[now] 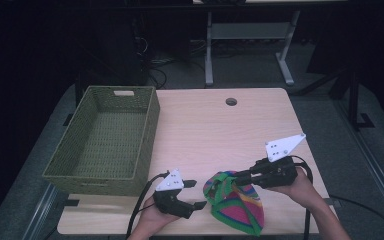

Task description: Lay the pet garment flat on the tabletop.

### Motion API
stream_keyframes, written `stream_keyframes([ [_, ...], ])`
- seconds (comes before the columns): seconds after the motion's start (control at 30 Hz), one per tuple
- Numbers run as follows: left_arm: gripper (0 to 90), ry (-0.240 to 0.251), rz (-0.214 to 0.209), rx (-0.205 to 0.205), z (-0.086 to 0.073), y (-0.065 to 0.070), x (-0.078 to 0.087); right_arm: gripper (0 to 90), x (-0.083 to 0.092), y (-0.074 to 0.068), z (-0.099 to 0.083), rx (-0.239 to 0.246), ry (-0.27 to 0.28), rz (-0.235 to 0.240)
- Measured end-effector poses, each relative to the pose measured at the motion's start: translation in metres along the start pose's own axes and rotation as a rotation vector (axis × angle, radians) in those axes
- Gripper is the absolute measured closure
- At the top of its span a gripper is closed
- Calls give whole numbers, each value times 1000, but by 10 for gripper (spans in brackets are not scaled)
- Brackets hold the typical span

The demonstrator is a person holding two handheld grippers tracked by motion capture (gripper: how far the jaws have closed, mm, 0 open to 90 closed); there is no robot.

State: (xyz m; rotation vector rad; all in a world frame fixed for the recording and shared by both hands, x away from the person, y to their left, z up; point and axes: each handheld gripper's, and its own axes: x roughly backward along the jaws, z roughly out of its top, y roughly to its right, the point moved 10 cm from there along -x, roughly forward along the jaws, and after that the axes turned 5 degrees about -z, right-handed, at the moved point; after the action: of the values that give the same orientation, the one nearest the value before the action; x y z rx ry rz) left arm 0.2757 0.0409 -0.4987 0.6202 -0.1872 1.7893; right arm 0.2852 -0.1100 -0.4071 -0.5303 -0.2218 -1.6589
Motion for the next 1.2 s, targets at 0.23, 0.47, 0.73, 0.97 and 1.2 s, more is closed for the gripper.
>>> stream_keyframes([
  [0.23,265,-5,30,-68,4,-7,-4,807,7,2,5,-13,23,20],
  [0.47,439,79,27,-156,27,1,-5,807,7,3,7,-10,23,30],
  [0.73,714,96,13,-180,32,0,-5,807,8,7,5,-23,24,25],
  [0.97,820,116,4,-183,38,3,-2,807,10,12,2,-38,17,13],
  [1.2,841,104,0,-200,45,4,4,807,11,18,-5,-54,3,-1],
])
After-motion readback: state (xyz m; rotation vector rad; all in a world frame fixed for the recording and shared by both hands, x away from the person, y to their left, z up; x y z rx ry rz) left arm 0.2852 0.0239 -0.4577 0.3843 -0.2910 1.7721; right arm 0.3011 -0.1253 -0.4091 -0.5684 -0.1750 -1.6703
